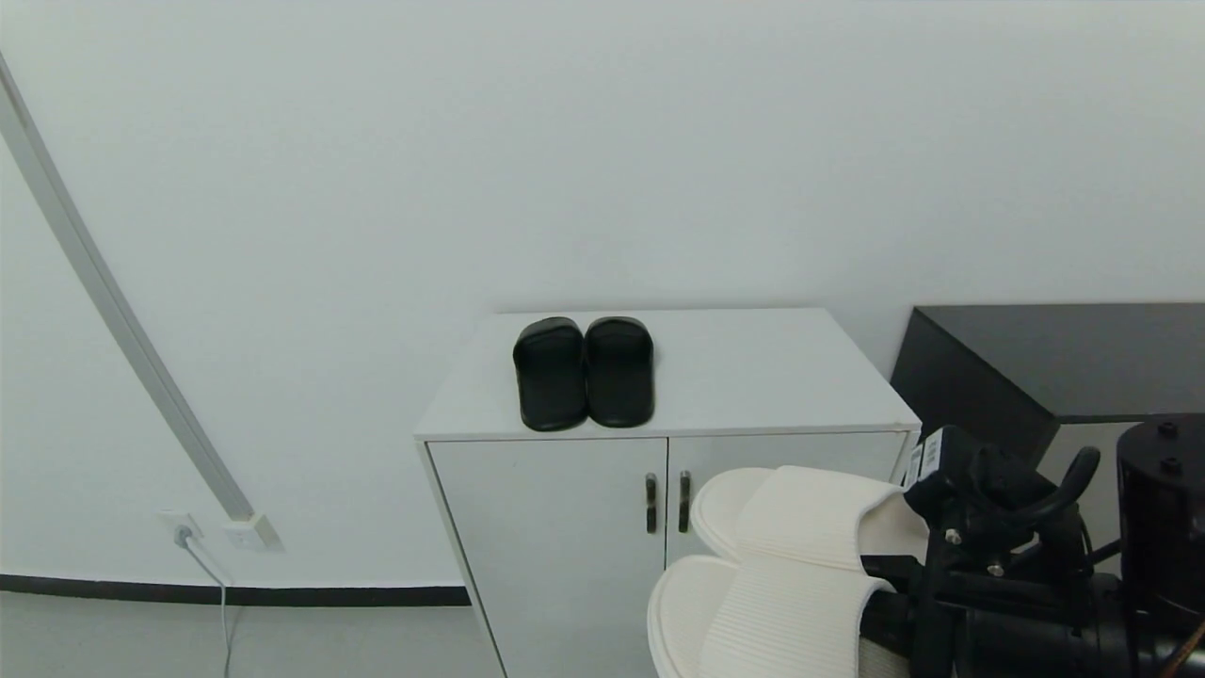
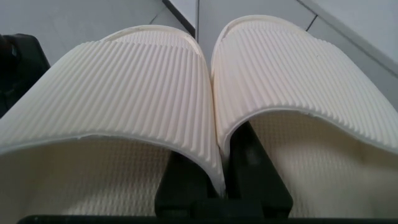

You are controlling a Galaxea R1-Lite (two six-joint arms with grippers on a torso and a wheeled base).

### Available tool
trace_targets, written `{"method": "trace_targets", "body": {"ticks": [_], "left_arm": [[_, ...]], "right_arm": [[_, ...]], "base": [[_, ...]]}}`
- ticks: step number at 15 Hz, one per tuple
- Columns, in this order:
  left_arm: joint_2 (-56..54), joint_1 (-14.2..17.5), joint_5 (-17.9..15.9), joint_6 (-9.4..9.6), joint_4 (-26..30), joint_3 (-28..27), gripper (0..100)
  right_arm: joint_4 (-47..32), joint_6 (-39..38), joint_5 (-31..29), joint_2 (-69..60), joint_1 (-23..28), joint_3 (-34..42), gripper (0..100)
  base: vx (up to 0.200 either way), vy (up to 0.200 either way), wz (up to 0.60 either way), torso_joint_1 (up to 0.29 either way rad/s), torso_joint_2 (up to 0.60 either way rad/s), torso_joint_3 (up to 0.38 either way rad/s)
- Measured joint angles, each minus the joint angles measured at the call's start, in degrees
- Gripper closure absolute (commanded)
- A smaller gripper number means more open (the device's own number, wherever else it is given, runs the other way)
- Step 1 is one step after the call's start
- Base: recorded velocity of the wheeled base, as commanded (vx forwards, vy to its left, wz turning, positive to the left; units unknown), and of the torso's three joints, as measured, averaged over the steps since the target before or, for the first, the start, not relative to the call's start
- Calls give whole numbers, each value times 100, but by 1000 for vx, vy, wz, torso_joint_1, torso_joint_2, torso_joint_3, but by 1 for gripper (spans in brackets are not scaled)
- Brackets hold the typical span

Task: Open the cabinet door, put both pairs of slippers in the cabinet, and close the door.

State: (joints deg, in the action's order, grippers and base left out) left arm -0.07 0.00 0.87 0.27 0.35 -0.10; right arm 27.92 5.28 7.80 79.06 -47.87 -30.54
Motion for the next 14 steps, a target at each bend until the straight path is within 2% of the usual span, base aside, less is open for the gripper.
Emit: {"method": "trace_targets", "body": {"ticks": [2,3,14], "left_arm": [[0,0,-7,0,0,5,100],[0,0,-7,0,-2,5,0],[0,0,0,0,-2,0,0]], "right_arm": [[0,5,0,0,0,13,100],[0,7,0,2,0,15,100],[0,16,-20,7,0,46,100]], "base": [[0,0,0,-227,549,320],[0,0,0,-217,544,334],[0,0,0,-189,516,322]]}}
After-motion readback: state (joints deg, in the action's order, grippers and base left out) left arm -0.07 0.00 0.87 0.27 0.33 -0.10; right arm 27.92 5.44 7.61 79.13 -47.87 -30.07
